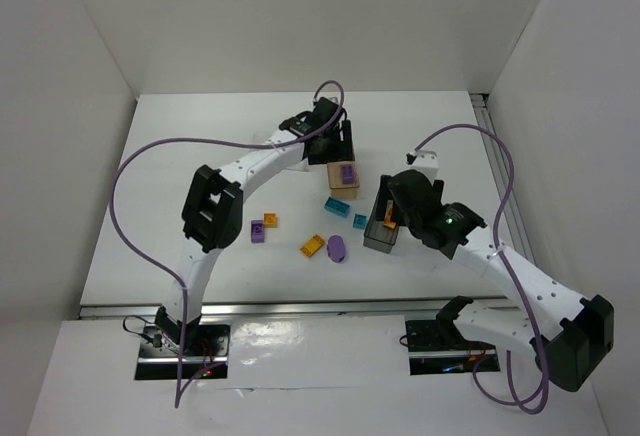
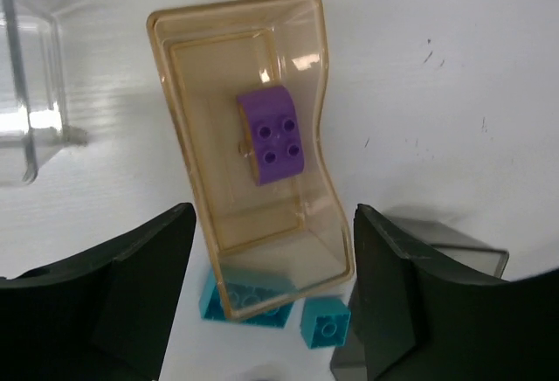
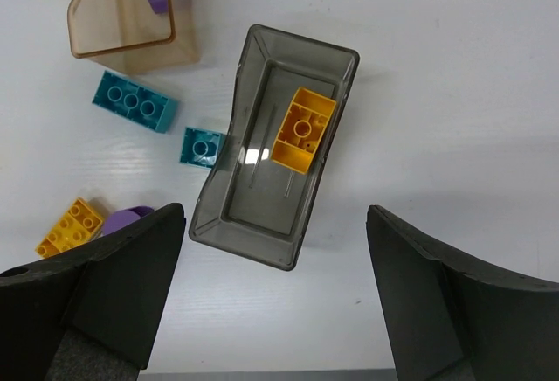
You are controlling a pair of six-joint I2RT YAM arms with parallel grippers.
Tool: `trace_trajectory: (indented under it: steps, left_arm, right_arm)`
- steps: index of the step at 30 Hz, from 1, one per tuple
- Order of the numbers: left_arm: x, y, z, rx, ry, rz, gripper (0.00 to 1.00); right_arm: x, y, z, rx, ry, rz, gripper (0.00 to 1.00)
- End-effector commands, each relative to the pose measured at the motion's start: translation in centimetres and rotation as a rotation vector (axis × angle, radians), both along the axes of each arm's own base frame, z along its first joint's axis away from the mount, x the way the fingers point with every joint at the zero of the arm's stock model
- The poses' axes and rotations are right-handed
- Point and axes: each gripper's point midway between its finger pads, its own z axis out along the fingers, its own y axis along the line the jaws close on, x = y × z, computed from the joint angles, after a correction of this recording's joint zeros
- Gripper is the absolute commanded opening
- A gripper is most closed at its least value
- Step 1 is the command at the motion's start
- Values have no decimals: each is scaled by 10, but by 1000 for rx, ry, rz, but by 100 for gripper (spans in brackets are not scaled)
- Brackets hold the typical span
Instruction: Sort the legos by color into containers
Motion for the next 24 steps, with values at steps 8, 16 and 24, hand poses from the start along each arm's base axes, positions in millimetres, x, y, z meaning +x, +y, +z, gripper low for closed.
trace_trajectory:
  steps: [8,16,24]
  left_arm:
    - [-92,128,57,238,-105,171,76]
    - [-157,186,-17,357,40,196,92]
    - [-141,182,-61,437,105,175,86]
  right_arm:
    - [5,25,-16,47,20,73,92]
    - [13,44,-29,59,44,120,92]
    - [10,49,-23,61,41,127,92]
